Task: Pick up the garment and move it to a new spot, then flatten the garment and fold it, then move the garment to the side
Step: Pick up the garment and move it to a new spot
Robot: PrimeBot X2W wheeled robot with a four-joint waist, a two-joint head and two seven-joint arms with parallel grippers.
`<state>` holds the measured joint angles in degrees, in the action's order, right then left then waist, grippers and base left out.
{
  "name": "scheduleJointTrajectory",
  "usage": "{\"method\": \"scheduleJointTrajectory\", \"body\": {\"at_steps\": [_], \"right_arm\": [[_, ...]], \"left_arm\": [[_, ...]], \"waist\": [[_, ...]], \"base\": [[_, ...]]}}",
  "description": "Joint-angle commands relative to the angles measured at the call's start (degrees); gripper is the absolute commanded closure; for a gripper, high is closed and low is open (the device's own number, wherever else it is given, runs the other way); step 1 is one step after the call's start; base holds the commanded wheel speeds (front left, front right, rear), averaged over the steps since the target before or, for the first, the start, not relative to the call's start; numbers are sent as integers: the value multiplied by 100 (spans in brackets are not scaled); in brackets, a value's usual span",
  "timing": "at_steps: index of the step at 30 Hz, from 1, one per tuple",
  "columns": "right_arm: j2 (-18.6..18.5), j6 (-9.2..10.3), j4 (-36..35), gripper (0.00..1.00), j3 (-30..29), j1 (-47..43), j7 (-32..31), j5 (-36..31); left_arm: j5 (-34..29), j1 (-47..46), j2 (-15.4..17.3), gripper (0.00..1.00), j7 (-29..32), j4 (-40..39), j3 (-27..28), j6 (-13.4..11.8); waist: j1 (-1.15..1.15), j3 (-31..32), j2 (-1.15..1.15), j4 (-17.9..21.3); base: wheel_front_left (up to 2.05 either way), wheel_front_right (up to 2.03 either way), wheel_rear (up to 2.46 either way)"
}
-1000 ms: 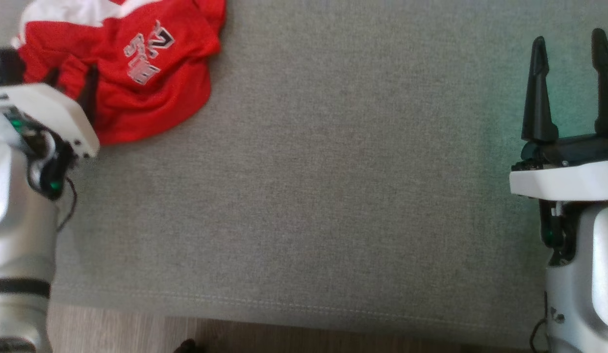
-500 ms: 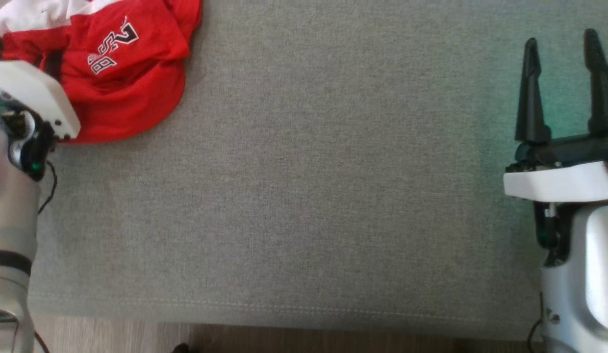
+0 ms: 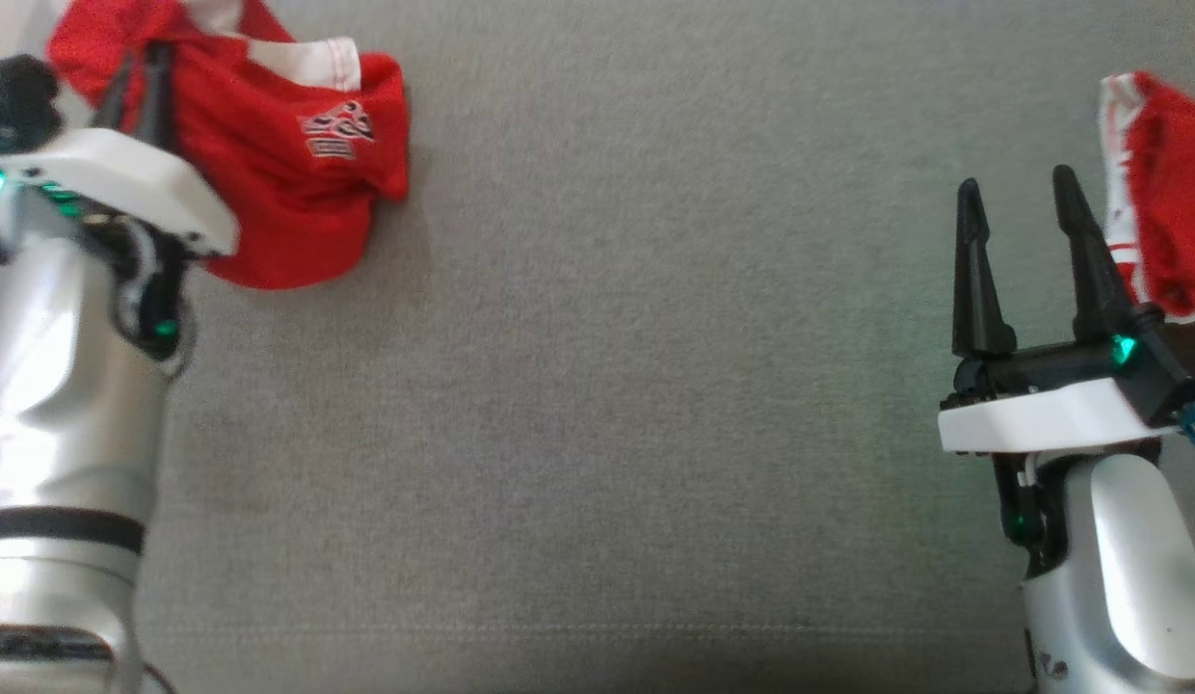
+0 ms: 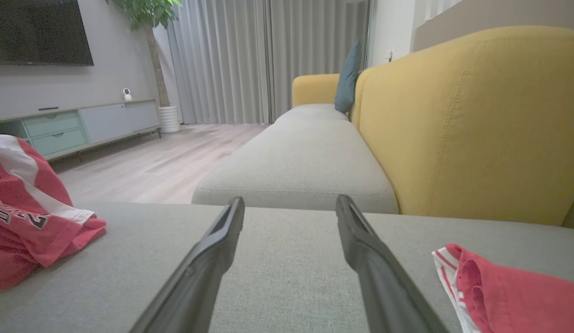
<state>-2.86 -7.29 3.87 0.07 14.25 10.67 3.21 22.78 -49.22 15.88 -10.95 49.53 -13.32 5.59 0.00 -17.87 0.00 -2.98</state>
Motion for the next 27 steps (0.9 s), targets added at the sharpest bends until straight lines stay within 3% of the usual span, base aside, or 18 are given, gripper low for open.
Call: {"method": "scheduleJointTrajectory", "body": {"at_steps": [1, 7, 15, 27], "right_arm": [[-3, -20, -146, 0, 170, 39, 61, 66], [-2, -20, -30, 0, 110, -23, 152, 213], [-2, -20, -28, 0, -179, -47, 221, 280], [-2, -20, -89, 0, -514, 44, 279, 328]], "left_arm": [[31, -39, 164, 100, -74, -355, 117, -41], [221, 369, -326, 100, -38, -1435, 72, -250], [245, 1038, -978, 100, 264, -2849, -389, -573], [427, 1746, -1292, 100, 249, -3751, -1591, -1045]], "waist": [[0, 277, 0, 151], [0, 545, 0, 335], [0, 712, 0, 607], [0, 615, 0, 898]], "base": [[0, 0, 0], [0, 0, 0], [0, 0, 0], [0, 0, 0]]}}
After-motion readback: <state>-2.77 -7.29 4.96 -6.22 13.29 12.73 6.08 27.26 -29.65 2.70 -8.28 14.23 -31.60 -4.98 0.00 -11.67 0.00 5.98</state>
